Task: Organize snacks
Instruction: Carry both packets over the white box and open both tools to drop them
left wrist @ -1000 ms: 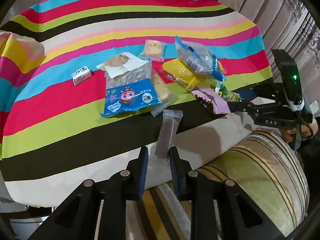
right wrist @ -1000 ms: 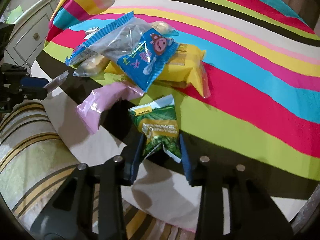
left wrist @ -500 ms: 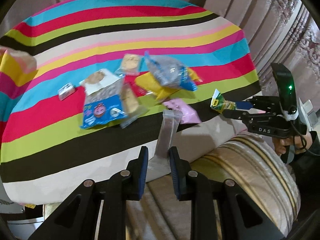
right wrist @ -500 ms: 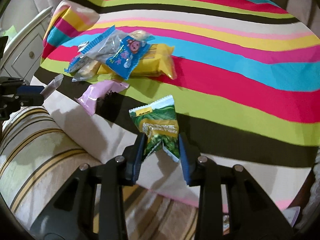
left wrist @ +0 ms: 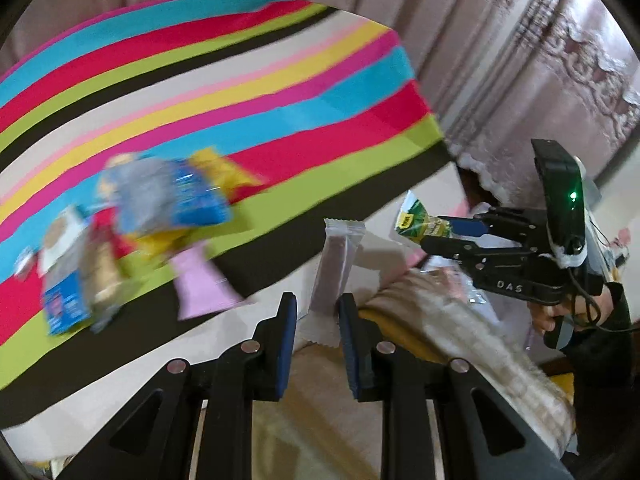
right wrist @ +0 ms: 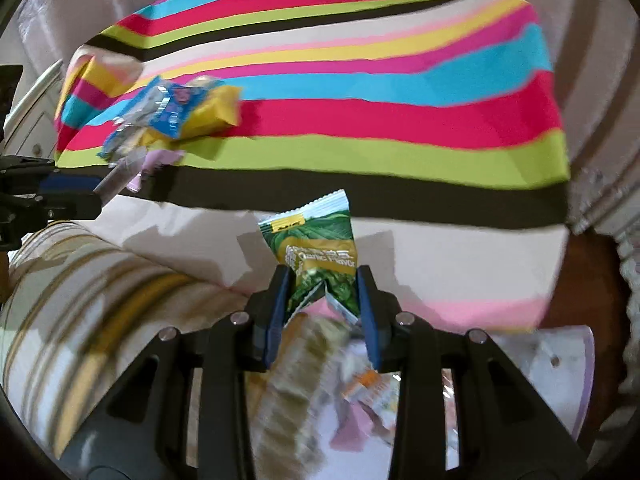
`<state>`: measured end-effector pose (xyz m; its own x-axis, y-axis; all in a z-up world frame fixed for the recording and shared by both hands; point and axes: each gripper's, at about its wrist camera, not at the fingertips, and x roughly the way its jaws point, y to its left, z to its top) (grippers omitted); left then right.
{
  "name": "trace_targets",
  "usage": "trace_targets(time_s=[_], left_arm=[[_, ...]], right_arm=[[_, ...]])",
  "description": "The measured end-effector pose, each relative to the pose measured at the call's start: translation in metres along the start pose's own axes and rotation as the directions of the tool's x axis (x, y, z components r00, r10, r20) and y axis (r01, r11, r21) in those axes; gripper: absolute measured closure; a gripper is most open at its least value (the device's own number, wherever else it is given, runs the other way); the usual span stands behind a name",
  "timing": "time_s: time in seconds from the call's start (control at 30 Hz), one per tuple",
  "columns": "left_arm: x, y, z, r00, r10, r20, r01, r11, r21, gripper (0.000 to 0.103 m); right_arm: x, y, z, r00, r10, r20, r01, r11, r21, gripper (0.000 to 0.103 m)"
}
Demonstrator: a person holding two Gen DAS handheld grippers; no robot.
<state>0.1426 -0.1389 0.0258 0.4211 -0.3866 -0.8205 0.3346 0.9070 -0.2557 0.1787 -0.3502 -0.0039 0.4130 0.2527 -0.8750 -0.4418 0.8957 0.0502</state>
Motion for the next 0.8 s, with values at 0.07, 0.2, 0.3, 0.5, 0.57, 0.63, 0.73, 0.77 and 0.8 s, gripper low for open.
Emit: trace_targets(time_s=[0.07, 0.2, 0.3, 0.5, 0.57, 0.63, 0.73, 0.77, 0.8], left_arm=[[0.01, -0.017, 0.008, 0.999, -0.038, -0.015, 0.038, 0.999, 0.023, 0.081], [0.029, -0.049, 0.019, 0.995, -0.089, -0.052, 0.093, 0.993, 0.068, 0.081], [0.044, -0.074, 0.025, 0.989, -0.12, -0.089, 0.129, 0.987, 0.099, 0.081], [0.07, -0.113, 0.028, 0.97, -0.182, -0.162, 0.202, 0.972, 0.119, 0.08], [0.078, -0.125, 0.029, 0.964, -0.193, -0.181, 0.216, 0.969, 0.121, 0.08], [0.083, -0.134, 0.029, 0.958, -0.212, -0.193, 0.237, 0.964, 0.119, 0.08], [0.093, -0.145, 0.031, 0.943, -0.252, -0.217, 0.277, 0.956, 0.094, 0.078], [0.099, -0.148, 0.032, 0.94, -0.255, -0.226, 0.281, 0.955, 0.092, 0.078], [0.101, -0.15, 0.031, 0.939, -0.253, -0.235, 0.281, 0.955, 0.096, 0.077]], right_arm=[[-0.003, -0.012, -0.008, 1.0, -0.022, -0.006, 0.022, 0.999, 0.03, 0.066], [-0.014, -0.042, -0.03, 0.998, -0.067, -0.02, 0.068, 0.993, 0.092, 0.066], [-0.021, -0.062, -0.044, 0.995, -0.097, -0.032, 0.1, 0.986, 0.132, 0.066], [-0.03, -0.089, -0.063, 0.989, -0.141, -0.041, 0.146, 0.97, 0.192, 0.066], [-0.031, -0.097, -0.068, 0.987, -0.153, -0.05, 0.16, 0.964, 0.21, 0.065], [-0.031, -0.101, -0.073, 0.985, -0.164, -0.058, 0.172, 0.96, 0.219, 0.065], [-0.033, -0.105, -0.078, 0.984, -0.169, -0.062, 0.179, 0.954, 0.24, 0.065], [-0.034, -0.107, -0.08, 0.983, -0.171, -0.066, 0.182, 0.952, 0.245, 0.064], [-0.035, -0.108, -0.081, 0.982, -0.176, -0.068, 0.188, 0.95, 0.25, 0.064]])
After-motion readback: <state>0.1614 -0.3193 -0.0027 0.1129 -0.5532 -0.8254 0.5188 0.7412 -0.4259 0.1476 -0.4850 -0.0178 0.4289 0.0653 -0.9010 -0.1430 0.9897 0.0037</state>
